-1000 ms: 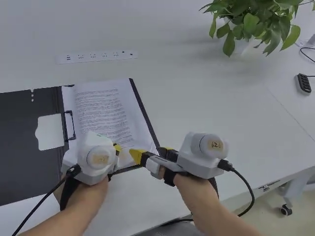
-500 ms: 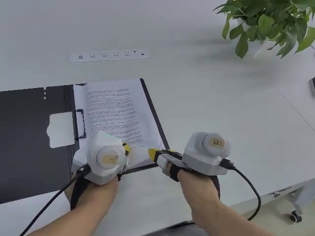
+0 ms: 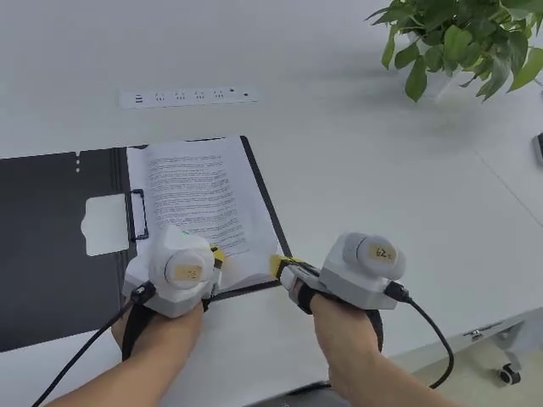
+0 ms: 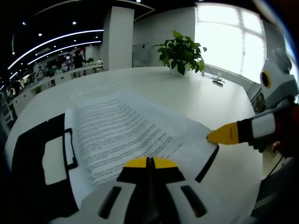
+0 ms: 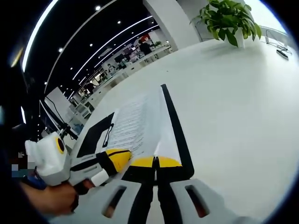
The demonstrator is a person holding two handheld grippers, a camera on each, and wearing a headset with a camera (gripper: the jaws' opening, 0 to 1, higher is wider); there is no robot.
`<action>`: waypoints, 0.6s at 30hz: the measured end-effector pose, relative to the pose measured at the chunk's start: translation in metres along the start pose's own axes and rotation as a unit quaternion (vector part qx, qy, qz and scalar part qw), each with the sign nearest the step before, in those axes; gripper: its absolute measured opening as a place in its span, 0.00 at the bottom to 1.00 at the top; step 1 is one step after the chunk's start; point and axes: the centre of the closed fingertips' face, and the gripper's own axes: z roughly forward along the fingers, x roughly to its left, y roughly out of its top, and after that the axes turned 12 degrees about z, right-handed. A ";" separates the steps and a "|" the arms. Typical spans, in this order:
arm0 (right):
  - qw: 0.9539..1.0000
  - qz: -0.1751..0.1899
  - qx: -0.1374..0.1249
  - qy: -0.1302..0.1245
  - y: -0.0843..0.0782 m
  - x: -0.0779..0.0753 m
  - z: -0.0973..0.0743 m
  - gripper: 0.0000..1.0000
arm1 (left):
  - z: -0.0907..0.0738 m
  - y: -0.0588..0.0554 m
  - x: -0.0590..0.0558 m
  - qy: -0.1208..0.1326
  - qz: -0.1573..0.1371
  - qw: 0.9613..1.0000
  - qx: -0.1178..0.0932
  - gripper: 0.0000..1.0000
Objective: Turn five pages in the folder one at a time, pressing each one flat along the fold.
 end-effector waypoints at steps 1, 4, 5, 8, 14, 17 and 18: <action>1.000 0.002 -0.002 0.003 0.001 0.002 -0.001 0.00 | 0.000 0.000 0.000 -0.001 -0.003 1.000 -0.001 0.00; 1.000 -0.002 -0.007 0.013 0.004 0.008 -0.002 0.00 | -0.002 0.001 0.000 -0.007 -0.032 0.999 0.001 0.05; 1.000 -0.001 -0.009 0.017 0.005 0.011 -0.003 0.00 | -0.004 0.003 0.000 -0.008 -0.036 0.999 0.000 0.08; 0.999 -0.007 -0.016 0.028 0.009 0.020 -0.006 0.00 | -0.011 0.007 0.002 -0.012 -0.047 0.999 -0.004 0.15; 0.998 -0.016 -0.029 0.061 0.016 0.047 -0.017 0.00 | -0.037 0.027 0.017 -0.004 -0.062 0.997 -0.043 0.25; 0.996 -0.022 -0.037 0.075 0.019 0.060 -0.022 0.00 | -0.049 0.030 0.024 -0.003 -0.069 0.996 -0.047 0.29; 0.995 -0.025 -0.039 0.083 0.019 0.066 -0.024 0.00 | -0.054 0.032 0.026 -0.002 -0.070 0.996 -0.049 0.30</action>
